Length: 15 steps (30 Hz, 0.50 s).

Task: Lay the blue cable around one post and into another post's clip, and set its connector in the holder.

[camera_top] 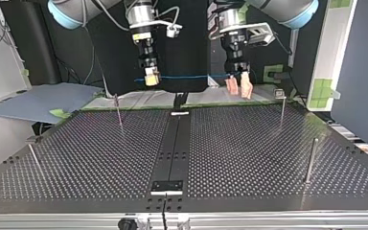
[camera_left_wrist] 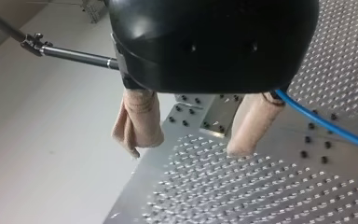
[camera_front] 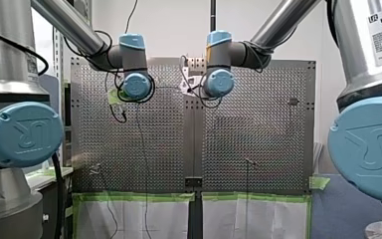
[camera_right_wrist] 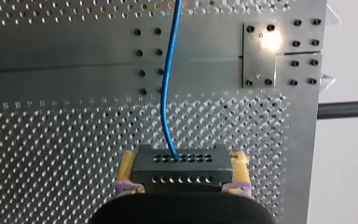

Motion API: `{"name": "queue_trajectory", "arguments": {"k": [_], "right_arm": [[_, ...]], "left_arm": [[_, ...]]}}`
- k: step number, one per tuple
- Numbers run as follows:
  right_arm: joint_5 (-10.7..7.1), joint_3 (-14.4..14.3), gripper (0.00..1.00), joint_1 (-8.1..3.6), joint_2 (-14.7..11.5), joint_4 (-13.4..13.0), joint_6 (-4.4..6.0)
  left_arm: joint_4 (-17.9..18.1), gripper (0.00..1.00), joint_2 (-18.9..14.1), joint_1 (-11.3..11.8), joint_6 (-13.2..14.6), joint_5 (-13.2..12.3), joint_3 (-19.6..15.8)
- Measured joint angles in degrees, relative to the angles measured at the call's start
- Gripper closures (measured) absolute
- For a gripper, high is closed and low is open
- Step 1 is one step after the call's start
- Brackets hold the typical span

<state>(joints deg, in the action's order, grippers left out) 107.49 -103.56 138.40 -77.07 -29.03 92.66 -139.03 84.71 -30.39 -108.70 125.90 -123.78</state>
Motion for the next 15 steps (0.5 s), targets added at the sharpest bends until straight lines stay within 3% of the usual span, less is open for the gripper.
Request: {"name": "queue_trajectory", "arguments": {"k": [6,10,15], "right_arm": [[-0.79,1.2,1.0,0.15,0.4,0.2,-0.34],[-2.12,3.2,1.0,0.65,0.4,0.3,-2.1],[-2.7,6.0,1.0,1.23,0.5,1.0,-3.15]], "left_arm": [[-3.7,0.0,-3.7,3.7,-0.3,-3.6,0.1],[-6.1,0.0,-6.1,6.1,-1.1,-6.0,0.2],[-8.6,0.0,-7.2,8.6,-3.0,-8.5,0.7]]}}
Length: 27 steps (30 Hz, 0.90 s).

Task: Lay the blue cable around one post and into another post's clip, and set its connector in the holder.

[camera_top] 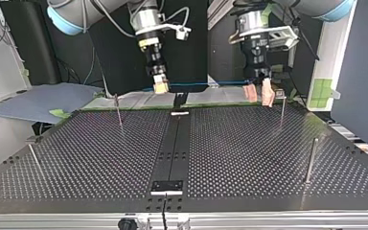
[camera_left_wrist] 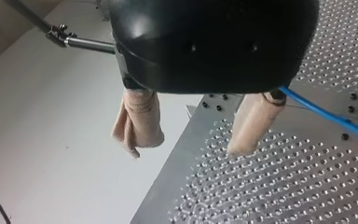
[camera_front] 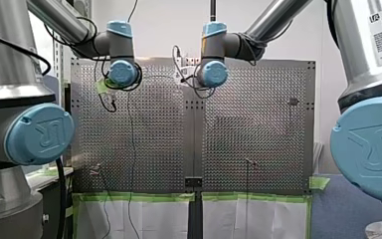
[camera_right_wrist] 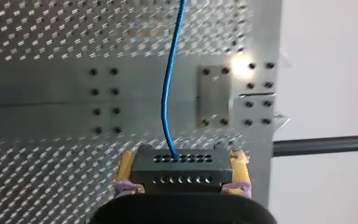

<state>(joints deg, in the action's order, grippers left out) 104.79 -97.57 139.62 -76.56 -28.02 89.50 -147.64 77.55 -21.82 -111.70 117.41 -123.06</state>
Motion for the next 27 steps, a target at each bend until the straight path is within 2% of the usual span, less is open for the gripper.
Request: {"name": "queue_trajectory", "arguments": {"k": [6,9,13,16,20,27], "right_arm": [[-0.21,2.7,1.0,0.61,0.3,-0.2,-0.25],[-0.33,4.2,1.0,0.91,1.2,-0.1,-0.37],[-0.38,6.8,1.0,1.55,3.3,1.6,-1.55],[-0.41,8.6,1.0,2.08,3.9,2.2,-1.97],[-0.96,10.9,1.0,2.84,4.6,2.3,-2.03],[-1.35,14.1,1.0,3.66,6.2,2.6,-2.07]], "left_arm": [[-3.2,0.0,-0.2,3.2,-2.0,-3.2,0.9],[-4.9,0.0,-0.2,5.0,-3.4,-4.9,1.1],[-7.4,0.0,-0.2,7.4,-5.4,-7.4,1.3],[-9.1,0.0,-0.2,9.1,-6.8,-9.1,1.5],[-11.0,0.0,-0.2,11.3,-8.8,-11.3,2.1],[-11.6,0.0,-0.7,15.4,-12.0,-15.4,2.7]]}}
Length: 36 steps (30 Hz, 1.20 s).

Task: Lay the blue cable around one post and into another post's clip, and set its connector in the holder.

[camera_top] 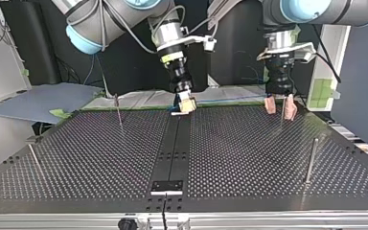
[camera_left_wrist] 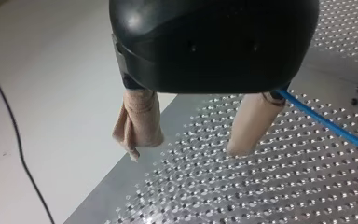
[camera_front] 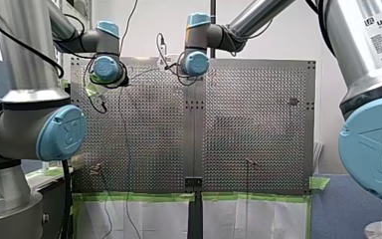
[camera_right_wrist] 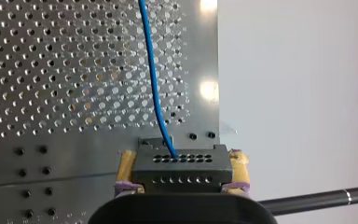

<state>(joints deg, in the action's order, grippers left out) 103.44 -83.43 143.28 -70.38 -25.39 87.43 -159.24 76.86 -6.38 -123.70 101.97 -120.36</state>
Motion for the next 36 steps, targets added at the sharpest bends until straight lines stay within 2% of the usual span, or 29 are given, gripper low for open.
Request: {"name": "queue_trajectory", "arguments": {"k": [6,10,18,25,36], "right_arm": [[-0.18,1.8,1.0,0.6,1.8,0.1,0.0],[-0.56,2.6,1.0,0.83,2.4,0.2,0.04],[-0.69,3.5,1.0,1.18,3.0,0.1,0.07],[-0.8,5.2,1.0,1.74,3.5,-0.3,0.13],[-1.69,9.9,1.0,2.75,6.7,0.5,0.66]], "left_arm": [[0.0,0.0,-0.3,3.6,-1.9,-3.6,0.9],[0.1,0.0,-1.7,6.0,-3.6,-5.9,2.0],[1.5,0.0,-3.5,10.6,-7.7,-8.6,2.7],[4.5,0.0,-3.5,14.8,-11.4,-10.7,2.7],[10.3,0.0,-2.4,20.8,-17.3,-15.3,2.7]]}}
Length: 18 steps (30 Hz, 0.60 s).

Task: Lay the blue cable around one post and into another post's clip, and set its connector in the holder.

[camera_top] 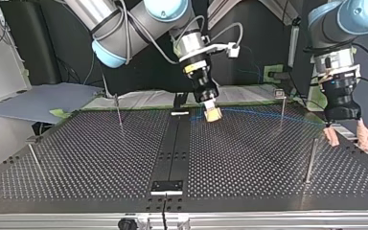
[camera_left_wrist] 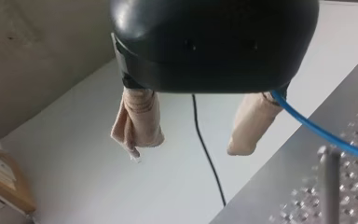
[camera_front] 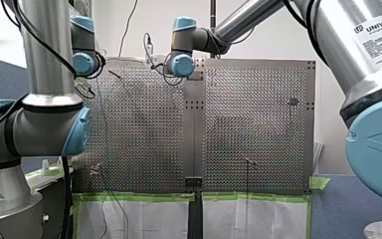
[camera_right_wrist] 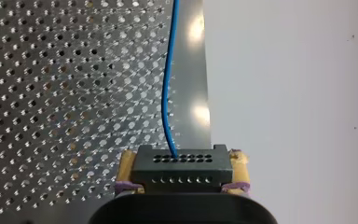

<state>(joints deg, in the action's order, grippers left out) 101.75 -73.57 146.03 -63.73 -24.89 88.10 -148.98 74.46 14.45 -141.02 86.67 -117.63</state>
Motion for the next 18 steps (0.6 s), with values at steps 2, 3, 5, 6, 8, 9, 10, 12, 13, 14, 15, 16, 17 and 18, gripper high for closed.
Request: {"name": "queue_trajectory", "arguments": {"k": [2,3,5,6,8,9,10,12,13,14,15,16,17,18], "right_arm": [[-0.27,0.6,1.0,0.06,0.1,-0.2,0.3],[-0.44,0.9,1.0,0.07,0.2,-0.3,0.42],[-0.85,1.6,1.0,0.07,0.4,-0.6,0.76],[-0.97,1.9,1.0,0.08,0.6,-0.7,0.91],[-1.15,2.8,1.0,0.08,1.0,-0.8,1.19],[-1.19,3.2,1.0,0.1,1.2,-0.8,1.27],[-1.23,3.7,1.0,0.13,1.5,-0.8,1.35],[-1.28,4.5,1.0,0.15,2.0,-0.7,1.44],[-1.32,5.0,1.0,0.16,2.3,-0.5,1.49],[-1.33,5.4,1.0,0.16,2.6,-0.4,1.51],[-1.34,5.8,1.0,0.16,2.8,-0.2,1.52],[-1.35,6.3,1.0,0.17,3.0,-0.1,1.55],[-1.36,6.6,1.0,0.16,3.1,-0.1,1.58],[-1.36,6.9,1.0,0.15,3.2,0.0,1.6]], "left_arm": [[1.1,0.0,0.9,1.2,-0.7,-0.8,0.0],[1.7,0.0,1.3,1.7,-0.9,-1.3,0.0],[2.9,0.0,2.0,2.9,-1.6,-2.3,0.0],[3.5,0.0,2.2,3.5,-1.9,-2.7,0.1],[4.7,0.0,2.5,4.8,-2.8,-3.2,0.2],[5.3,0.0,2.6,5.3,-3.1,-3.3,0.2],[6.0,0.0,2.9,6.1,-3.6,-3.4,0.2],[7.2,0.0,3.5,7.2,-4.2,-3.7,0.2],[7.9,0.0,3.9,7.9,-4.5,-3.9,0.3],[8.5,0.0,4.1,8.5,-4.7,-4.0,0.3],[9.0,0.0,4.3,9.0,-4.9,-4.1,0.3],[9.6,0.0,4.4,9.8,-5.0,-4.2,0.3],[9.9,0.0,4.5,10.4,-5.1,-4.3,0.3],[10.2,0.0,4.7,10.9,-5.2,-4.4,0.3]]}}
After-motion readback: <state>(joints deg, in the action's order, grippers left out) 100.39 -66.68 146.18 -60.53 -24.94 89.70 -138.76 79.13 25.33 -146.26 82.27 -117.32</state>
